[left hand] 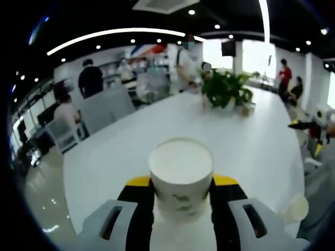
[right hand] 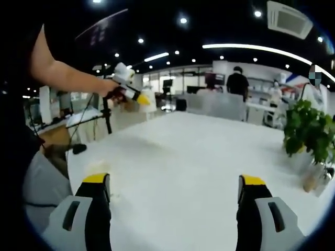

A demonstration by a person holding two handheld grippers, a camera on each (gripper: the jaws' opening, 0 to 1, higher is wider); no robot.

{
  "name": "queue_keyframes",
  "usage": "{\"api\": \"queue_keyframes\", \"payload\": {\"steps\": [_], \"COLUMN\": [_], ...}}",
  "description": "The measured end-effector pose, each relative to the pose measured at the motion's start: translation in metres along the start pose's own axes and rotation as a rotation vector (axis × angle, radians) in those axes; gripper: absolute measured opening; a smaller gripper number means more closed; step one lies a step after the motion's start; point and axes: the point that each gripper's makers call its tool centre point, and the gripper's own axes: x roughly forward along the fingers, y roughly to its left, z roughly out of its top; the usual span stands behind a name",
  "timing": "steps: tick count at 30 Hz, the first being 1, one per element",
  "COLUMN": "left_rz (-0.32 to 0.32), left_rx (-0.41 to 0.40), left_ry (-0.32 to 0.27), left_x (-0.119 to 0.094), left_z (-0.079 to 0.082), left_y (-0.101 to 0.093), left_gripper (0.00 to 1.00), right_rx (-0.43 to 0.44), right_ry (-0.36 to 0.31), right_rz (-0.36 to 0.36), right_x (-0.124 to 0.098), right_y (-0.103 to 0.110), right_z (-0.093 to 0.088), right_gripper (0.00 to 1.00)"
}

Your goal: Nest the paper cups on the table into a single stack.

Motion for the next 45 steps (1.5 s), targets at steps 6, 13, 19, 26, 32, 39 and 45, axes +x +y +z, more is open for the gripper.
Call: {"api": "queue_keyframes", "payload": {"steps": [6, 13, 19, 26, 32, 39, 45], "left_rz": [-0.008, -0.04, -0.063, -0.084, -0.105, -0.134, -0.154], "left_rx": [-0.005, 0.018, 0.031, 0.041, 0.056, 0.075, 0.09], "left_ry": [-0.001, -0.01, -0.016, -0.017, -0.022, -0.04, -0.043], "left_x": [-0.003, -0.007, -0.011, -0.017, -0.022, -0.026, -0.031], "left_z": [0.002, 0.009, 0.014, 0.014, 0.018, 0.025, 0.024], "left_y": [-0.008, -0.029, -0.042, -0.053, -0.067, -0.08, -0.097], "left_gripper": [0.4, 0.4, 0.4, 0.4, 0.4, 0.4, 0.4], "right_rx": [0.003, 0.018, 0.02, 0.014, 0.015, 0.009, 0.005], "right_ry": [-0.002, -0.039, -0.053, -0.049, -0.048, -0.054, -0.059], "right_rz": [0.002, 0.017, 0.019, 0.032, 0.049, 0.059, 0.061], "right_x": [-0.001, -0.005, -0.005, -0.004, -0.003, -0.003, -0.004], "right_y": [-0.001, 0.003, 0.003, 0.005, 0.01, 0.012, 0.012], "right_z": [0.0, 0.007, 0.011, 0.011, 0.012, 0.015, 0.017], "right_gripper": [1.0, 1.0, 1.0, 1.0, 1.0, 1.0, 1.0]}}
